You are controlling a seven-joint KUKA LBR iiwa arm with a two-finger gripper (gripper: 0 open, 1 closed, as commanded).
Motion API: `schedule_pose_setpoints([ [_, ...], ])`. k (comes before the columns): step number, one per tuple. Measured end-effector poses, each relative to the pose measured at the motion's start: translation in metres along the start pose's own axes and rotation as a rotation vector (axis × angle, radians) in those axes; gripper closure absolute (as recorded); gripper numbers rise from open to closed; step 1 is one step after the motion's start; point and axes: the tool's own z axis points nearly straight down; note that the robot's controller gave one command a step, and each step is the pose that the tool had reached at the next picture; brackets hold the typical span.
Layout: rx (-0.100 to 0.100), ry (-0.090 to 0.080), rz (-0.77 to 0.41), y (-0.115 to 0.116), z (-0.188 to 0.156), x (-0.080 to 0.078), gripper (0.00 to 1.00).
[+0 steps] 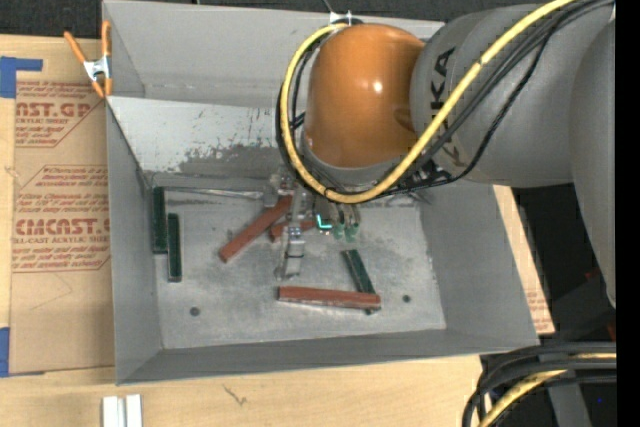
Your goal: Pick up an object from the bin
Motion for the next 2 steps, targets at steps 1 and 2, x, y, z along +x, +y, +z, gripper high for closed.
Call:
schedule_pose_setpoints([
  [1,-0.001,-0.007,0.001,-0.001,-0.004,-0.002,0.0],
  [2,-0.003,-0.017,0.049,-0.006,0.03,-0.018,0.0],
])
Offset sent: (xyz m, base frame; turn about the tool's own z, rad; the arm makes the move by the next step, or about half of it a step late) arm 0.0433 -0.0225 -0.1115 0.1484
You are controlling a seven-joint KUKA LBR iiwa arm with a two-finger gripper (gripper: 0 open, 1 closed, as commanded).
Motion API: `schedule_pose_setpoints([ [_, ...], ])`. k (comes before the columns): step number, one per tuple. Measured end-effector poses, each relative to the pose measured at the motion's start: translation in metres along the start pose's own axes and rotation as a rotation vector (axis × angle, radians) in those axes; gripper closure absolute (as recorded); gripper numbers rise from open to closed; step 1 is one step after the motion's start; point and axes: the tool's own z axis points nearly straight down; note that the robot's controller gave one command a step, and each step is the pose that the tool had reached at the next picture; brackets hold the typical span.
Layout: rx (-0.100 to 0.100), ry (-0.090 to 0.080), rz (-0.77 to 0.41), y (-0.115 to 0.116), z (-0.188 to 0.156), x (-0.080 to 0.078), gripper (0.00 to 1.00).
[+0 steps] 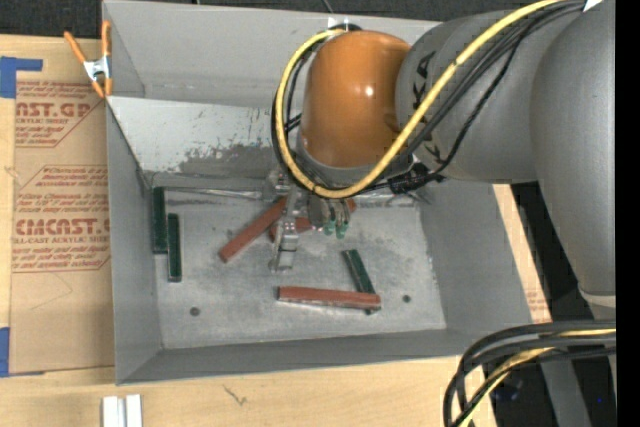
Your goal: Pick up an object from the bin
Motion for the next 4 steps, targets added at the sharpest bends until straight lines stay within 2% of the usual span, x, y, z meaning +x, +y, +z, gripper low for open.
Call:
schedule_pose_setpoints([
  [1,0.002,0.006,-0.07,-0.011,0.062,-0.004,0.0],
  [2,0.002,0.009,-0.334,-0.007,0.094,-0.022,0.0],
  [3,0.0,0.003,-0.245,-0.001,0.102,-0.032,1.0],
  [4,0.0,0.003,-0.245,-0.001,0.102,-0.032,1.0],
])
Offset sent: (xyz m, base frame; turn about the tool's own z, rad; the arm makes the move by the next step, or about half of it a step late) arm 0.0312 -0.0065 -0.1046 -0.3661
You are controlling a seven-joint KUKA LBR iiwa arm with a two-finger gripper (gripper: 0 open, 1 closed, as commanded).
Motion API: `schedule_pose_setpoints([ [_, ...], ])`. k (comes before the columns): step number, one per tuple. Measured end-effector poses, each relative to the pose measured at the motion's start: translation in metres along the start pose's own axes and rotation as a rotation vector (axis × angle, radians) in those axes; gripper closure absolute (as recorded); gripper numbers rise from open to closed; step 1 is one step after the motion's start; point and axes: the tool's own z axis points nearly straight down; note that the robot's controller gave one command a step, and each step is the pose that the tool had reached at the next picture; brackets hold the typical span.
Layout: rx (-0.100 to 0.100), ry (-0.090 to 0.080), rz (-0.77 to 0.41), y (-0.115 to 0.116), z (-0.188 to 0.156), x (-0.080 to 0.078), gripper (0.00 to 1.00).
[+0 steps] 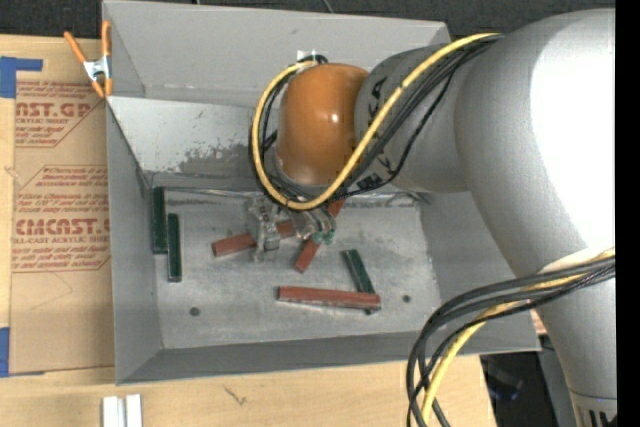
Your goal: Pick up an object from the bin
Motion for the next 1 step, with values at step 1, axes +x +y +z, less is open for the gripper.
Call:
schedule_pose_setpoints([
  [1,0.001,0.004,0.008,-0.0046,-0.1376,0.0022,1.0],
])
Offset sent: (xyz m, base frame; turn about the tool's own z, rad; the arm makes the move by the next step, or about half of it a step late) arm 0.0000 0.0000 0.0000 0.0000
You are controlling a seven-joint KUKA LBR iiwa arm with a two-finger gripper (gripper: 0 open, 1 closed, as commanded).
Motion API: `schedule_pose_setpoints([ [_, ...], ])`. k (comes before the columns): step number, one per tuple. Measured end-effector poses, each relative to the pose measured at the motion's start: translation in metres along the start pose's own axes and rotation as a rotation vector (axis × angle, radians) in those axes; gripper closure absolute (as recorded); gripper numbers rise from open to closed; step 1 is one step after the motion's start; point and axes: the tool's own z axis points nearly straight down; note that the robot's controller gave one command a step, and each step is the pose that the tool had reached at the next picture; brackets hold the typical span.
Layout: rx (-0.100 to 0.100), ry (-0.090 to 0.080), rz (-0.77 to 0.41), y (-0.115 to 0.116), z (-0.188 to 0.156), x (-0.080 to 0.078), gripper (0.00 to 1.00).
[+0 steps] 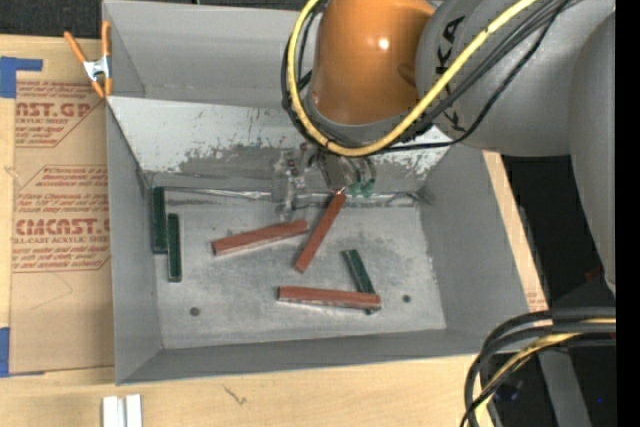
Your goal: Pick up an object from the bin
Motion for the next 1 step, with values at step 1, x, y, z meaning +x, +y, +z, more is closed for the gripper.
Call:
schedule_pose_setpoints([
  [1,0.0,0.001,0.0,-0.0002,0.0005,0.0003,0.0],
])
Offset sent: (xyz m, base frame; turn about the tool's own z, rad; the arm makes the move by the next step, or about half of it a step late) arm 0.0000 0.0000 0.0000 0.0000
